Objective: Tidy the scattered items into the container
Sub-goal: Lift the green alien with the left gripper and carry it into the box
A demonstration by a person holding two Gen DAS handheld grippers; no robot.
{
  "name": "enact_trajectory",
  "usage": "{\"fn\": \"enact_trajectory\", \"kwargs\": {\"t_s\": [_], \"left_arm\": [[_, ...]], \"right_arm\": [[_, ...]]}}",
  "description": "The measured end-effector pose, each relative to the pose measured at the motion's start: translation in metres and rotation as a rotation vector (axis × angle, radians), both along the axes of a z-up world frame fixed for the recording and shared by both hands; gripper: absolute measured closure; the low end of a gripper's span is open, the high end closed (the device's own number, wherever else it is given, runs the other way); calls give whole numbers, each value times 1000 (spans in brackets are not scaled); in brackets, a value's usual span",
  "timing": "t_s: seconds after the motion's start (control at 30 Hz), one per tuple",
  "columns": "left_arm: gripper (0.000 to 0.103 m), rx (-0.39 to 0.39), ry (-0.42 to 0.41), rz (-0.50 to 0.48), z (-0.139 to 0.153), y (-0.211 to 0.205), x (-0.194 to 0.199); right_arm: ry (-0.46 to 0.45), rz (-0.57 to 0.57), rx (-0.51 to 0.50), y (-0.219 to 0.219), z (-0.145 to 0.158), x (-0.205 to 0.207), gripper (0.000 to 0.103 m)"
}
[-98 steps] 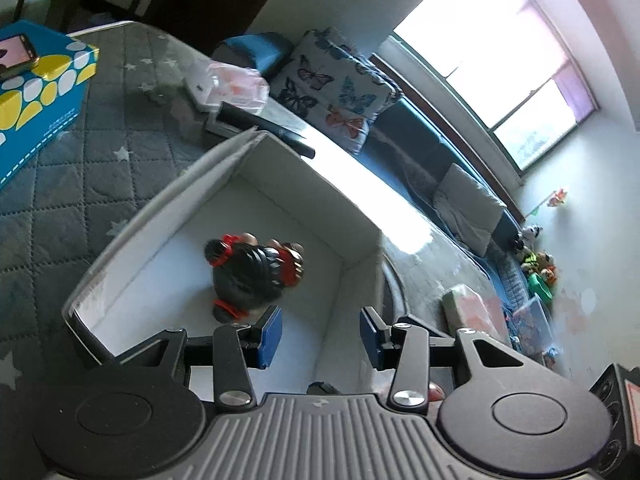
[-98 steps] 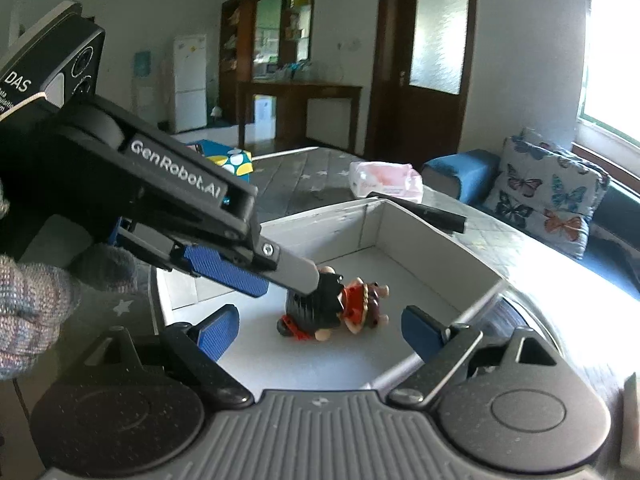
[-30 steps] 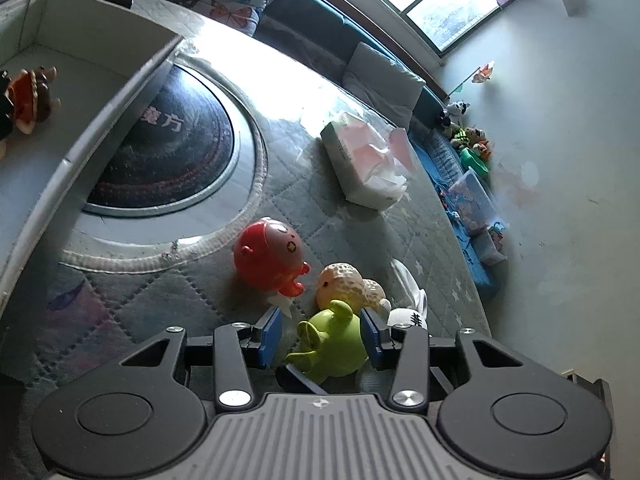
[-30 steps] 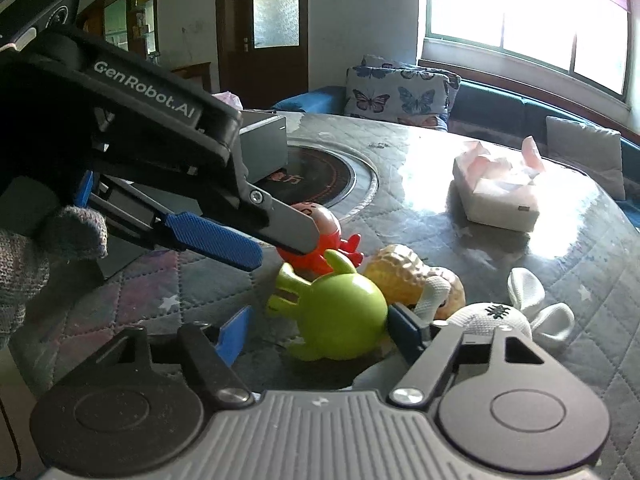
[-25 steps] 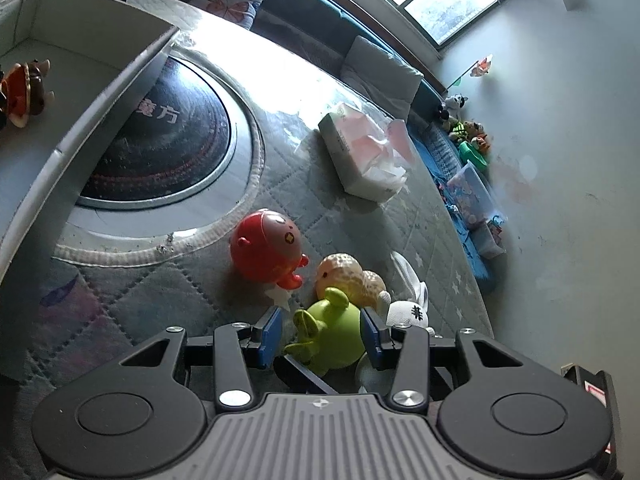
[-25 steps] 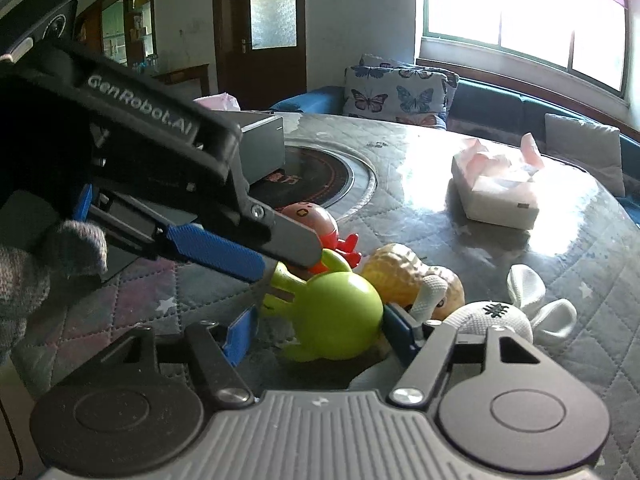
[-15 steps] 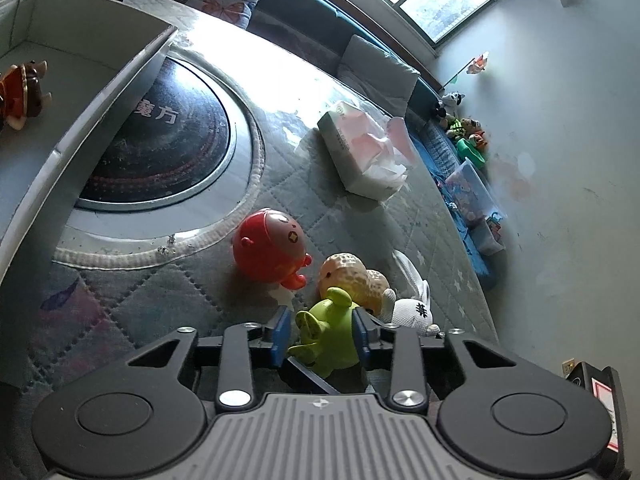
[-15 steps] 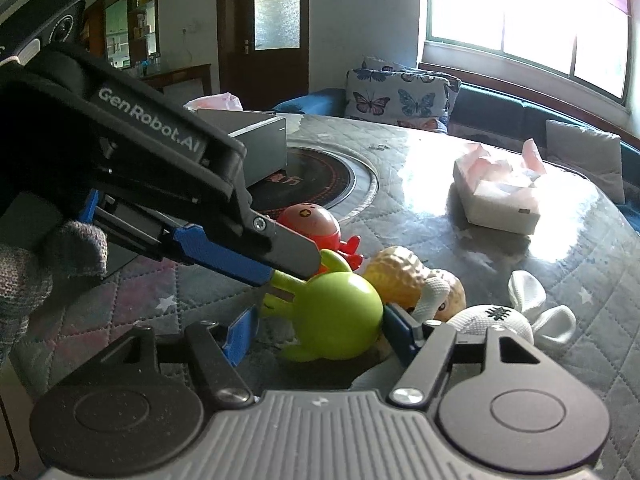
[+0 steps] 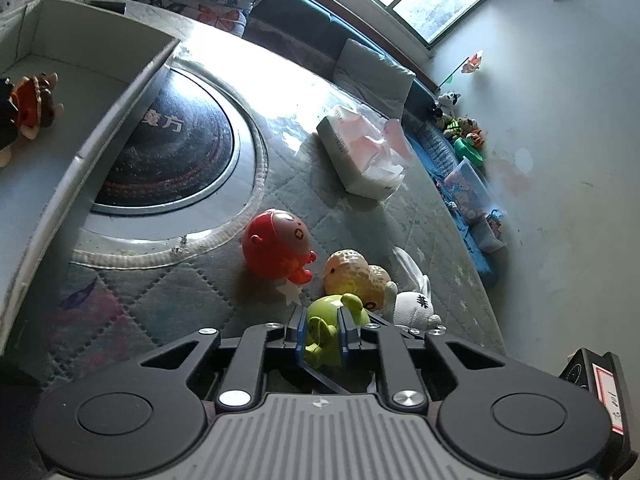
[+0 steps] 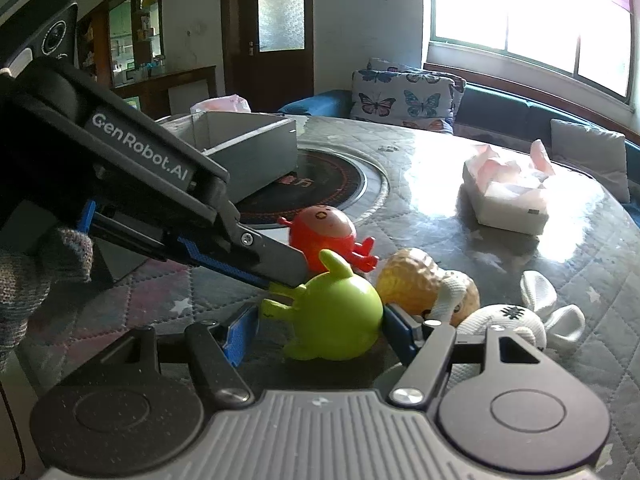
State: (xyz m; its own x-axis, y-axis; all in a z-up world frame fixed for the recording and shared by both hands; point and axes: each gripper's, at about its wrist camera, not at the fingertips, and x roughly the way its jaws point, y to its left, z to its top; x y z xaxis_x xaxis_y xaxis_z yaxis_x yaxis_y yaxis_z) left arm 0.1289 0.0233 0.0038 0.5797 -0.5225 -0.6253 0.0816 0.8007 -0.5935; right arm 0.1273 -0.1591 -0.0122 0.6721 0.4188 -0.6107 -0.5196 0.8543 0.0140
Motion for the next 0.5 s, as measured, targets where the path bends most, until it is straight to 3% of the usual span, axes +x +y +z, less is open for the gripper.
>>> {"fn": "enact_trajectory", "kwargs": {"t_s": [0.23, 0.5], "left_arm": [[89, -6, -41, 37, 19, 17, -17], [89, 19, -149, 146, 61, 63, -41]], "right_arm": [[-32, 41, 13, 11, 13, -7, 34], [-123, 163, 59, 54, 49, -4, 34]]}}
